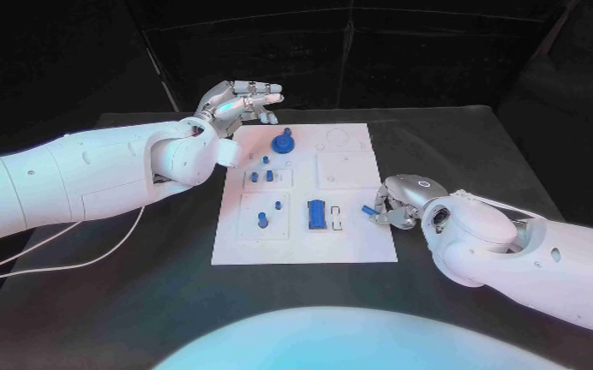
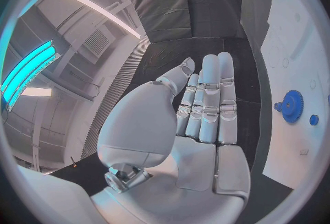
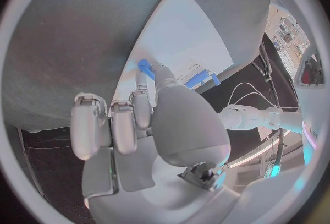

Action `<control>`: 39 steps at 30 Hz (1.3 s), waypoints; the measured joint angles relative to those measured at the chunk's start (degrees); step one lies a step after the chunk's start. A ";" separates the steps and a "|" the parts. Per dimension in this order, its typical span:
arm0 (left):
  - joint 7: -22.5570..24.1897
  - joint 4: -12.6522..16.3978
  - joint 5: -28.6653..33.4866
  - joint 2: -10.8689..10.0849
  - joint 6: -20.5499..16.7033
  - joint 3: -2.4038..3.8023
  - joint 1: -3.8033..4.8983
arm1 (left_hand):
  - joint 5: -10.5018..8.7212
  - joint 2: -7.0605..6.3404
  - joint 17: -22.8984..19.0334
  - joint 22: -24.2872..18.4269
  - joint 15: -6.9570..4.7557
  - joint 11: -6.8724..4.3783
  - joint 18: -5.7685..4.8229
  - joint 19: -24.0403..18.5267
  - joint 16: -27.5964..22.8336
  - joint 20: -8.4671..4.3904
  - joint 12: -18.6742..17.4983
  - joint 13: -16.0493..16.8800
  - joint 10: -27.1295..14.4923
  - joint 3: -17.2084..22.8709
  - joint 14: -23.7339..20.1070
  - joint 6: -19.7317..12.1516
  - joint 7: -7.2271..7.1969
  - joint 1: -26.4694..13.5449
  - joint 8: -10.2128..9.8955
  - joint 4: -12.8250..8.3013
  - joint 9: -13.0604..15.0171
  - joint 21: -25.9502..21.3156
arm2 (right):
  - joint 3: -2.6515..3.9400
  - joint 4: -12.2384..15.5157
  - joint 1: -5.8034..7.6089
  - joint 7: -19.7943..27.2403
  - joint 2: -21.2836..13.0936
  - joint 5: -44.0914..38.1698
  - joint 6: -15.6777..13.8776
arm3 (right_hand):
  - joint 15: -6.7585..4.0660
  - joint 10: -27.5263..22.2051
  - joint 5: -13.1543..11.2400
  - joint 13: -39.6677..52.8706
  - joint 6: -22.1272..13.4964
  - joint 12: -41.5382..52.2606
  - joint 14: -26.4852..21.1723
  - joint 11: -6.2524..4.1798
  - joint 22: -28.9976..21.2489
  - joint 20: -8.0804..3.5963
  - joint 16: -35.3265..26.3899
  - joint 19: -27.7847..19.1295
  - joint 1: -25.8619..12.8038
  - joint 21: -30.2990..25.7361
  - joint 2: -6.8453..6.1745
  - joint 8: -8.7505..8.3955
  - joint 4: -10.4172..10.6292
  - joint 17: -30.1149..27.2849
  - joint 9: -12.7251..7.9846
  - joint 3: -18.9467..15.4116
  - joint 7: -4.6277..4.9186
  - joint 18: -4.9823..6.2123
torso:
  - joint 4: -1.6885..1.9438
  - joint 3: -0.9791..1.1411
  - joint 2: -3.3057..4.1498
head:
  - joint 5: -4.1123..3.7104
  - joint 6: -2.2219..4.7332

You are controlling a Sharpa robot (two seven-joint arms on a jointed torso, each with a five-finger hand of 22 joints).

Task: Assemble the parts on the task board

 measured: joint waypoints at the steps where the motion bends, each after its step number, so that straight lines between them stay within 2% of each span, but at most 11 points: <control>1: -0.01 0.00 0.00 0.00 0.01 0.00 0.00 | 0.00 0.00 0.00 0.00 0.00 0.00 0.00 0.00 0.00 0.00 0.00 0.00 0.00 0.00 0.00 0.00 0.00 0.00 0.00 0.00 0.00 0.00 | 0.00 0.08 0.00 -0.03 0.00 -0.03 0.05 | 0.00 0.00 0.00 0.00 -0.01 0.00 0.00 0.00 0.00 0.00 0.00 0.00 0.00 0.00 0.00 -0.08 -0.01 0.00 -0.01 0.56 0.01 0.00 | -0.02 0.00 0.00 | -0.05 -0.01; 7: -0.09 0.06 0.00 0.02 0.04 0.00 0.01 | 0.00 0.00 0.00 0.00 0.00 0.00 0.00 0.00 -0.10 0.00 0.00 0.00 0.00 0.00 0.00 0.00 0.00 0.00 0.00 0.00 0.00 0.00 | -0.06 0.94 -0.03 -0.40 -0.36 0.06 -0.08 | 0.00 0.00 1.40 -0.11 0.24 0.00 0.00 0.00 0.00 -0.21 0.00 -0.21 -0.24 0.00 0.22 -0.95 1.09 0.00 -0.25 5.56 -0.24 0.00 | -0.06 0.02 0.00 | -0.16 -0.11; 8: -0.10 0.09 0.00 0.02 0.04 0.00 0.01 | 0.00 0.00 0.00 0.00 0.00 0.00 0.00 0.00 -0.26 0.00 0.00 0.00 0.00 0.00 0.00 0.00 0.00 0.00 0.00 0.00 0.00 0.00 | -0.09 1.10 -0.05 -0.46 -0.45 0.08 -0.20 | -0.02 0.00 1.86 -0.63 0.44 0.16 0.02 0.01 0.00 -0.22 0.00 -0.22 -0.34 0.21 0.11 -0.95 1.27 0.00 -0.25 6.56 -0.04 0.00 | -0.06 0.03 0.00 | -0.16 -0.11; 13: -0.14 0.28 0.00 0.03 0.04 0.00 0.01 | 0.00 0.00 0.00 0.01 0.00 0.00 0.00 0.00 -0.26 0.00 0.00 0.00 0.00 0.00 0.00 0.00 0.00 0.00 0.00 0.00 0.00 0.00 | -0.31 2.04 -0.30 -0.73 -0.71 0.16 -1.05 | -0.73 0.58 2.76 -4.47 0.76 0.81 0.30 -0.13 0.00 -0.44 0.34 0.00 -2.76 0.74 -3.27 -0.95 1.55 0.00 -0.17 12.25 0.27 0.01 | -0.07 0.01 0.00 | -0.26 -0.19; 15: -0.15 0.34 0.00 0.03 0.04 0.00 0.02 | 0.00 0.00 0.01 0.01 0.00 0.00 0.00 0.00 -0.26 0.00 0.00 0.00 0.00 0.00 0.00 0.00 0.00 0.00 0.00 0.00 0.00 0.00 | -0.38 2.40 -0.39 -0.78 -0.80 0.21 -1.38 | -0.77 1.10 2.76 -4.02 1.12 1.20 0.30 -0.65 0.00 -0.44 0.34 0.00 -3.29 0.88 -3.86 -0.95 1.55 0.00 -0.16 13.30 0.24 0.00 | -0.06 0.01 0.00 | -0.26 -0.16; 16: -0.15 0.36 0.00 0.03 0.04 0.00 0.02 | 0.00 0.00 0.01 0.01 0.00 0.00 0.00 0.00 -0.26 0.00 0.00 0.00 0.00 0.00 0.00 0.00 0.00 0.00 0.00 0.00 0.00 0.00 | -0.41 2.69 -0.45 -0.81 -0.85 0.26 -1.70 | -0.95 1.34 2.76 -3.92 1.19 1.36 0.29 -0.90 0.00 -0.44 0.34 0.00 -3.53 0.88 -4.61 -0.95 1.50 0.00 -0.14 14.34 0.24 -0.01 | -0.06 0.01 0.00 | -0.26 -0.13; 20: -0.17 0.38 0.00 0.03 0.04 0.00 0.02 | 0.00 0.00 0.01 0.01 0.00 0.00 0.00 0.00 -0.26 0.00 0.00 0.00 0.00 0.00 0.00 0.00 0.00 0.00 0.00 0.00 0.00 0.00 | -0.41 3.78 -0.46 -0.84 -0.92 0.41 -3.25 | -0.97 1.66 2.76 -3.94 1.44 1.86 0.28 -0.80 0.00 -0.44 0.67 0.00 -4.66 1.12 -5.75 -0.95 1.35 0.04 -0.11 16.91 0.10 0.00 | -0.06 0.01 0.00 | -0.03 -0.10; 26: -0.18 0.40 0.00 0.05 0.04 0.00 0.03 | 0.00 0.00 0.01 0.01 0.00 0.00 0.00 0.00 -0.26 0.00 0.00 0.00 0.00 0.00 0.00 0.00 0.00 0.00 0.00 0.00 0.00 0.00 | -0.38 4.96 -0.45 -0.68 -0.74 1.12 -6.44 | -0.97 1.75 2.70 -3.94 1.64 2.29 0.28 -0.90 0.00 -0.43 0.67 0.00 -5.37 1.12 -6.45 -0.95 1.25 0.04 -0.08 18.13 -0.07 0.00 | -0.06 0.01 0.00 | -0.07 -0.03; 30: -0.18 0.41 0.00 0.09 0.04 0.00 0.03 | 0.00 0.00 0.01 0.01 0.00 0.00 0.00 0.00 -0.26 0.00 0.00 0.00 0.00 0.00 0.00 0.00 0.00 0.00 0.00 0.00 0.00 0.00 | -0.37 5.04 -0.44 -0.49 -0.15 2.12 -8.14 | -0.97 1.98 1.58 -3.94 1.89 2.33 0.28 -0.88 0.00 -0.43 0.67 0.00 -5.94 1.12 -7.03 -0.96 1.28 0.03 0.03 19.03 -0.23 0.00 | -0.02 0.01 0.00 | -0.07 0.01; 32: -0.19 0.40 0.00 0.09 0.04 0.00 0.03 | 0.00 0.00 0.01 0.02 0.00 0.00 0.00 0.00 -0.26 0.00 0.00 0.00 0.00 0.00 0.00 0.00 0.00 0.00 0.00 0.00 0.00 0.00 | -0.37 4.82 -0.44 -0.36 0.35 2.74 -8.77 | -0.97 2.07 1.13 -3.94 2.03 2.33 0.28 -0.80 0.00 -0.43 0.67 0.00 -6.34 1.12 -7.43 -0.96 1.29 0.03 1.62 19.35 -0.30 0.00 | -0.02 0.02 0.00 | -0.03 0.01; 39: -0.20 0.41 0.00 0.13 0.05 0.00 0.03 | 0.00 0.00 0.01 0.02 0.00 0.00 0.00 0.00 -0.26 0.00 0.00 0.00 0.00 0.00 0.00 0.00 0.00 0.00 0.00 0.00 0.00 0.00 | -0.37 2.93 -0.44 -0.15 2.70 4.54 -9.47 | -0.97 2.17 -1.36 -3.94 2.48 2.33 0.28 -0.90 0.00 -0.43 0.67 0.00 -7.28 1.12 -8.37 -1.06 1.28 0.03 2.68 20.33 -0.65 0.00 | -0.02 0.03 0.02 | 0.13 0.11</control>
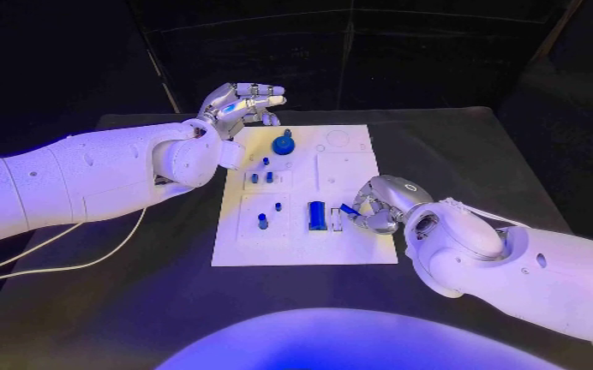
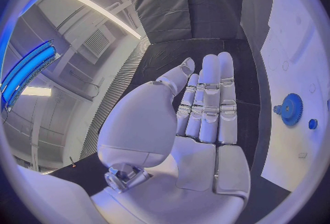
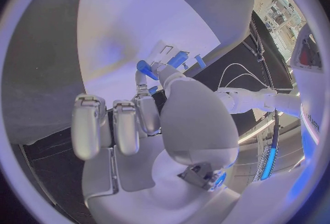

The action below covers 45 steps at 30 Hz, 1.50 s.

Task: Assemble the parts on the task board

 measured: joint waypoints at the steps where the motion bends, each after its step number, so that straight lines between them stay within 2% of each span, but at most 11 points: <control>1: 0.00 0.01 0.00 0.00 0.00 0.00 0.00 | 0.00 0.00 0.00 0.00 0.00 0.00 0.00 0.00 0.00 0.00 0.00 0.00 0.00 0.00 0.00 0.00 0.00 0.00 0.00 0.00 0.00 0.00 | 0.00 -0.34 0.00 0.02 0.48 0.32 0.02 | 0.00 0.00 -0.22 0.00 0.25 0.00 0.00 0.00 0.00 0.00 0.00 0.00 -0.21 0.00 -0.21 0.00 0.00 0.00 0.10 0.01 -0.25 0.00 | -0.01 0.01 0.00 | 0.00 0.01; 4: -0.01 0.03 0.00 0.00 0.00 0.00 0.01 | 0.00 0.00 0.00 -0.04 0.00 0.00 0.00 0.00 0.00 0.00 0.00 0.00 0.00 0.00 0.00 0.00 0.00 0.00 0.00 0.00 0.00 -0.22 | 0.00 -0.91 0.00 0.04 1.31 1.04 0.15 | -0.08 0.10 -0.24 0.00 0.94 0.37 -0.08 -0.10 0.00 0.00 0.22 0.00 -1.30 0.00 -0.64 -0.01 0.19 0.00 0.28 0.14 -0.54 0.00 | -0.04 0.00 0.01 | 0.00 -0.01; 10: -0.02 0.08 0.00 0.01 0.01 0.00 0.03 | 0.00 0.00 0.00 -0.07 0.00 0.00 0.00 0.00 0.00 0.00 0.00 0.00 0.00 0.00 0.00 0.00 0.00 0.00 0.00 0.00 0.00 -0.22 | 0.00 -2.03 0.00 -0.05 2.53 2.72 0.74 | -0.09 0.10 -0.13 0.00 1.73 0.61 -0.09 -0.10 0.00 -0.22 0.22 -0.22 -4.11 0.25 -0.66 0.72 1.80 -0.01 1.13 -1.35 -0.93 0.00 | -0.04 -0.01 0.02 | -0.06 -0.08; 18: -0.04 0.17 0.00 -0.04 0.05 0.00 0.06 | 0.00 0.00 0.00 -0.08 0.00 0.01 0.00 0.00 0.00 0.00 0.22 0.00 -0.01 -0.26 0.00 0.00 0.00 0.00 0.00 -0.07 0.00 -0.22 | -0.01 -2.76 -0.01 -0.37 3.53 4.90 2.03 | -0.09 0.30 0.10 -0.01 2.23 0.62 -0.09 -0.31 0.00 -0.44 0.22 -0.01 -4.60 0.24 -0.32 1.36 2.42 -0.01 1.72 -1.97 -1.43 -0.01 | -0.04 -0.01 0.02 | 0.07 -0.03; 31: -0.05 0.30 0.00 -0.15 0.18 0.00 0.08 | 0.00 0.00 0.00 -0.13 0.00 0.21 0.00 0.00 0.00 0.00 0.22 0.00 -0.21 -0.34 0.00 0.00 0.00 0.00 0.00 0.01 0.00 -0.22 | 0.08 -3.25 0.08 -1.05 4.28 6.72 4.17 | -0.28 0.51 0.11 -0.01 2.65 0.62 -0.29 -0.52 0.00 -0.64 0.22 -0.21 -5.57 0.48 -0.09 1.95 3.07 -0.02 2.76 -2.63 -1.45 -0.01 | -0.08 0.02 0.02 | 0.03 -0.23; 38: -0.06 0.33 0.00 -0.19 0.25 0.00 0.10 | 0.00 0.00 0.00 -0.12 0.00 0.21 0.00 0.21 0.00 0.20 0.22 0.00 -0.21 -0.34 0.00 0.00 0.00 0.00 0.00 0.01 0.00 -0.22 | 0.09 -3.27 0.10 -1.15 4.62 7.19 4.50 | -0.28 0.50 -0.90 -0.01 2.94 0.62 -0.29 -0.52 0.00 -0.84 0.22 -0.01 -6.86 0.48 -0.04 2.24 4.10 -0.02 3.49 -4.16 -1.74 -0.01 | -0.08 0.02 0.01 | 0.07 -0.21; 45: -0.09 0.37 0.00 -0.24 0.28 0.00 0.12 | 0.00 0.00 0.01 -0.12 0.00 0.20 0.00 0.21 0.00 0.21 0.22 0.00 -0.20 -0.34 0.00 0.00 0.00 0.00 0.00 0.01 0.00 -0.22 | 0.02 -3.19 0.02 -1.10 4.70 7.55 4.38 | -0.28 0.50 -0.21 -0.01 2.95 0.37 -0.29 -0.51 0.00 -0.84 0.22 -0.01 -8.03 0.48 0.02 2.45 5.13 -0.02 4.27 -5.84 -1.75 -0.01 | -0.08 0.02 -0.01 | 0.13 -0.23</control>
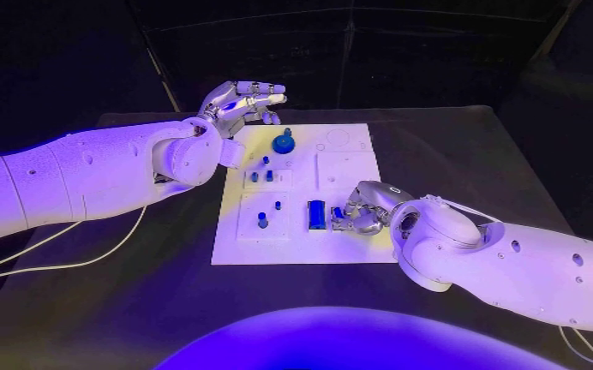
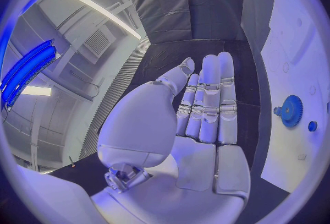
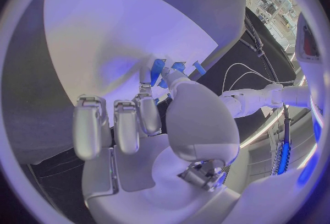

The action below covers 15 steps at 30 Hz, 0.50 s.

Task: Assemble the parts on the task board

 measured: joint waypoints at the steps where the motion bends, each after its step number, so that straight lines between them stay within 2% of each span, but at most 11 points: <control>1: 0.00 0.00 0.00 -0.01 0.00 0.00 0.00 | 0.00 0.00 0.00 0.00 0.00 0.00 0.00 0.00 0.00 0.00 0.00 0.00 0.00 0.00 0.00 0.00 0.00 0.00 0.00 0.00 0.00 0.00 | 0.00 0.00 0.00 0.01 0.00 0.04 -0.04 | 0.00 0.00 0.00 0.00 0.00 0.00 0.00 0.00 0.00 0.00 0.00 0.00 -0.24 0.00 0.03 0.00 0.11 0.00 0.08 -0.34 0.00 0.00 | -0.01 0.00 -0.01 | 0.00 0.00; 11: -0.03 0.04 0.00 -0.01 0.05 0.00 0.01 | 0.00 0.00 0.00 -0.07 0.00 0.00 0.00 0.00 0.00 0.00 0.00 0.00 0.00 0.00 0.00 0.00 0.00 0.00 0.00 0.00 0.00 0.00 | -0.01 -0.19 -0.01 0.10 0.00 0.24 -0.83 | 0.00 0.00 -0.61 0.00 -0.56 -0.37 0.00 0.00 0.00 0.00 0.00 0.00 -1.36 0.00 0.40 0.28 1.65 0.00 0.89 -3.22 0.27 0.00 | -0.02 0.00 -0.03 | -0.03 0.13; 15: -0.04 0.04 0.00 -0.01 0.08 0.00 0.01 | 0.00 0.00 0.00 -0.07 0.00 0.00 0.00 0.00 0.00 0.00 0.00 0.00 0.00 0.00 0.00 0.00 0.00 0.00 0.00 0.00 0.00 0.00 | -0.01 -0.39 -0.02 0.18 0.03 0.32 -1.21 | 0.00 0.00 -2.54 0.00 -0.95 -0.37 0.00 0.00 0.00 0.00 0.00 0.00 -2.00 0.00 0.54 0.28 2.50 0.00 1.27 -4.85 0.53 0.00 | -0.02 -0.01 -0.04 | -0.05 0.24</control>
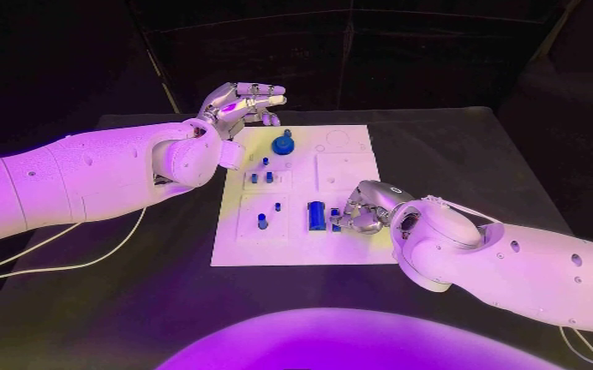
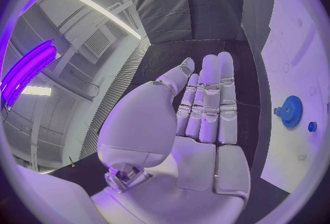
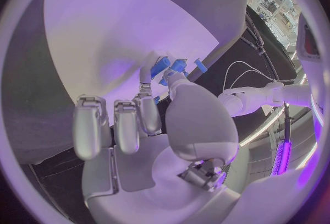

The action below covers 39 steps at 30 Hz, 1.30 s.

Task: Assemble the parts on the task board

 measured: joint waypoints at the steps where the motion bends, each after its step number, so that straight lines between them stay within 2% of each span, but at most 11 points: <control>1: -0.01 0.00 0.00 0.00 0.01 0.00 0.00 | 0.00 0.00 0.00 0.00 0.00 0.00 0.00 0.00 0.00 0.00 0.00 0.00 0.00 0.00 0.00 0.00 0.00 0.00 0.00 0.00 0.00 0.00 | 0.00 -0.03 0.00 0.05 0.02 0.04 -0.08 | 0.00 0.00 -1.08 0.00 -0.12 0.00 0.00 0.00 0.00 0.00 0.00 0.00 -0.10 0.00 -0.01 0.00 0.51 0.00 0.13 -0.55 -0.11 0.00 | 0.00 0.00 0.00 | -0.01 0.01; 4: -0.03 0.00 0.00 0.00 0.03 0.00 0.00 | 0.00 0.00 -0.05 0.00 0.00 -0.11 0.00 0.00 0.00 0.00 0.00 0.00 -0.11 -0.11 0.00 0.00 0.00 0.00 0.00 0.11 0.00 0.00 | 0.00 -0.15 0.00 0.34 0.09 0.28 -0.43 | 0.00 0.00 -2.85 0.00 -0.36 -0.22 0.00 0.00 0.00 0.00 0.00 0.00 -0.74 0.00 0.63 0.00 2.07 0.00 0.60 -2.56 -0.06 0.01 | 0.00 0.00 0.00 | -0.01 -0.09; 8: -0.07 0.01 0.00 -0.02 0.07 0.00 0.00 | 0.00 0.00 -0.06 0.00 0.00 -0.21 0.00 0.00 0.00 0.00 0.00 0.00 -0.21 -0.16 0.00 0.00 0.00 0.00 0.00 0.16 0.00 0.00 | 0.00 -0.26 0.00 0.88 0.04 0.65 -0.92 | 0.00 0.00 -3.62 0.00 -0.41 -0.22 0.00 0.00 0.00 0.00 0.00 0.00 -1.25 -0.24 0.54 0.00 3.17 0.00 0.92 -3.97 0.00 0.00 | -0.03 -0.02 0.00 | 0.04 -0.04; 11: -0.10 0.02 0.00 -0.02 0.09 0.00 0.01 | 0.00 0.00 -0.06 0.01 0.00 -0.21 0.00 0.00 0.00 0.00 0.00 0.00 -0.21 -0.16 0.00 0.00 0.00 0.00 0.00 0.16 0.00 0.00 | 0.00 -0.21 0.00 1.26 -0.27 0.87 -1.23 | 0.00 0.00 -3.89 0.00 -0.60 -0.22 0.00 0.00 0.00 0.00 0.00 0.00 -1.19 -0.25 0.58 0.00 2.62 0.00 1.14 -4.53 -0.19 0.00 | -0.04 -0.02 0.00 | -0.07 -0.03; 19: -0.18 0.09 0.00 -0.05 0.12 0.00 0.01 | 0.00 0.00 -0.06 -0.04 0.00 -0.21 0.00 0.00 0.00 0.00 0.00 0.00 -0.21 -0.16 0.00 0.00 0.00 0.00 0.00 0.16 0.00 0.00 | 0.00 0.96 0.00 4.25 -2.54 1.88 -1.55 | 0.00 0.00 -4.30 0.00 -1.01 -0.50 0.00 0.00 0.00 0.00 0.00 0.00 5.22 -0.49 0.94 0.00 0.00 -0.01 1.87 -5.70 0.22 0.00 | 0.05 -0.01 0.01 | -0.25 0.08; 21: -0.19 0.10 0.00 -0.07 0.12 0.00 0.01 | 0.00 0.00 -0.05 -0.04 0.00 -0.21 0.00 0.00 0.00 0.00 0.00 0.00 -0.21 -0.16 0.00 0.00 0.00 0.00 0.00 0.16 0.00 0.00 | 0.00 1.30 0.00 5.25 -3.16 2.18 -1.51 | 0.00 0.00 -5.08 0.00 -1.01 -0.50 0.00 0.00 0.00 0.00 0.00 0.00 6.31 -0.49 0.97 0.00 -0.55 -0.01 1.98 -6.11 0.22 0.00 | 0.07 0.01 0.01 | -0.25 0.13; 26: -0.21 0.18 0.00 -0.07 0.12 0.00 0.01 | 0.00 0.00 -0.05 -0.04 0.00 -0.21 0.00 0.00 0.00 0.00 0.00 0.00 -0.21 -0.16 0.00 0.00 0.00 0.00 0.00 0.16 0.00 0.00 | -0.01 1.91 0.00 7.27 -4.20 2.79 -1.03 | 0.00 0.00 -6.12 0.00 -1.01 -0.50 0.00 0.00 0.00 0.00 0.00 0.00 7.32 -0.49 1.38 0.00 -1.17 0.01 2.18 -6.74 0.22 0.00 | 0.09 0.02 0.01 | 0.00 0.12; 39: -0.28 0.20 0.00 -0.05 0.11 0.00 0.01 | 0.00 0.22 -0.05 -0.03 0.00 -0.21 0.00 0.00 0.00 0.00 0.00 0.00 -0.20 -0.15 0.00 -0.21 0.21 -0.22 0.00 0.16 0.00 -0.24 | -0.01 2.05 0.00 8.79 -4.16 3.38 0.43 | 0.00 0.00 -6.45 0.01 -1.01 -0.50 0.00 0.00 0.00 0.01 0.00 0.00 7.96 -0.48 1.59 0.00 -1.41 0.03 2.28 -6.97 0.22 0.00 | 0.03 0.08 0.08 | 0.21 0.00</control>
